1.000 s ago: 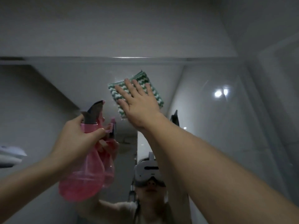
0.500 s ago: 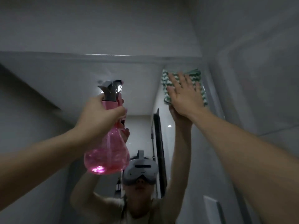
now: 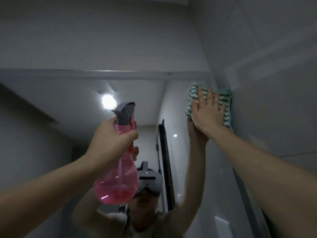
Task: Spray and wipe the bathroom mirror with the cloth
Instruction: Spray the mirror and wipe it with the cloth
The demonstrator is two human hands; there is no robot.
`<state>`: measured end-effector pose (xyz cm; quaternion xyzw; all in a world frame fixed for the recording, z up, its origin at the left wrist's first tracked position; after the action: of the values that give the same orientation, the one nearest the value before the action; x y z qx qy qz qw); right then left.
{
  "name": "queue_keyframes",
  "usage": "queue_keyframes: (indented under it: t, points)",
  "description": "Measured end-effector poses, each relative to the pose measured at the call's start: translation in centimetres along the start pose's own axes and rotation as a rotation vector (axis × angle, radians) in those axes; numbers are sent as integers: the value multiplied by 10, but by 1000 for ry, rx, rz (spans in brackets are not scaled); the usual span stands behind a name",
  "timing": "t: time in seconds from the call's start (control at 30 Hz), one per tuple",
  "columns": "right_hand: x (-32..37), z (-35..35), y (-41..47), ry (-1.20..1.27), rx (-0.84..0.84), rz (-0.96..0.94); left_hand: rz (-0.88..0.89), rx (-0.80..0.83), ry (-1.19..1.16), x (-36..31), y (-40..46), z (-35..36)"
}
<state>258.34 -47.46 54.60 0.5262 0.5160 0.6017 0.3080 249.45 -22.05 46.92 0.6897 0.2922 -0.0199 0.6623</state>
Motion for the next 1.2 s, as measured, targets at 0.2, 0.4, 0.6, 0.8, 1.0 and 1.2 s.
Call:
queue_keyframes:
  t: [0.2,0.4,0.6,0.8,1.0,1.2]
  points:
    - [82,12,-1,-15,22,-191,20,-51,-17,-2,16,-13]
    - [175,30,-10,-15,74,-464,-2,-109,-95,-4,3,-28]
    - [212,36,-10,-25,122,-614,94,-276,78,-11,3,-56]
    - [168,20,27,4,105,-604,93,-271,72,-21,12,-21]
    - [49,-4,75,-2,16,-324,96,-172,4,-28,17,19]
    - [-3,-15,78,4,30,-165,95,-88,-66,-28,8,29]
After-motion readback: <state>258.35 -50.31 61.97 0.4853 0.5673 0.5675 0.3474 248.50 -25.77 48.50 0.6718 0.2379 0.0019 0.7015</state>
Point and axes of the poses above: each hand's wrist, its own y-axis towards the middle knuckle, its own z-axis out of the palm, x = y × z, the point moved 5 cm from there along y, towards the middle knuckle, and after that the axes turned 2 degrees about y, right-handed, at the moved point
